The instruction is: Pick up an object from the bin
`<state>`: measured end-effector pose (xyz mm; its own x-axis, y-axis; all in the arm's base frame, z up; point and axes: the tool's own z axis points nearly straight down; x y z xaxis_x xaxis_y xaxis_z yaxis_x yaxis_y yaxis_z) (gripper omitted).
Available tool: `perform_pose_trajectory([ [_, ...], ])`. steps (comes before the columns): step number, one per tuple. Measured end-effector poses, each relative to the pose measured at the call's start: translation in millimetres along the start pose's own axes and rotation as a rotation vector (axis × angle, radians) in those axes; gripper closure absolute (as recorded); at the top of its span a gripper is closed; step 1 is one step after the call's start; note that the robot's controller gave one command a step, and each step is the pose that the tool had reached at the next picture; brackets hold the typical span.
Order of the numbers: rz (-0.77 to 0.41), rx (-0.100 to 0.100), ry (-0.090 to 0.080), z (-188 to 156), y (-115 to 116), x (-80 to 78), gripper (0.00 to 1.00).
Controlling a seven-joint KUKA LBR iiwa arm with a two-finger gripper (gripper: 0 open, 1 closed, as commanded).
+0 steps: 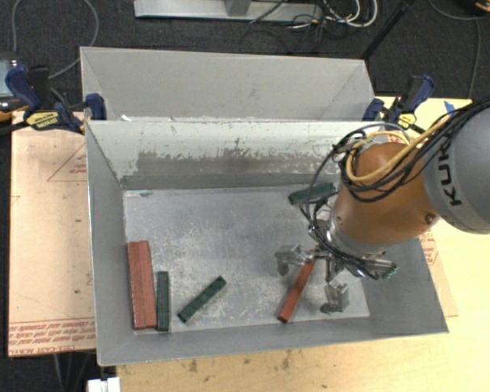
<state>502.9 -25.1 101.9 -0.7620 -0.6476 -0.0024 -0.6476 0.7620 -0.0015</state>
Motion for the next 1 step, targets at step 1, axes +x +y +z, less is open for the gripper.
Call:
perform_pose_trajectory([
  [1,-0.065,-0.004,0.002,33.4,21.7,-13.7,0.00],
])
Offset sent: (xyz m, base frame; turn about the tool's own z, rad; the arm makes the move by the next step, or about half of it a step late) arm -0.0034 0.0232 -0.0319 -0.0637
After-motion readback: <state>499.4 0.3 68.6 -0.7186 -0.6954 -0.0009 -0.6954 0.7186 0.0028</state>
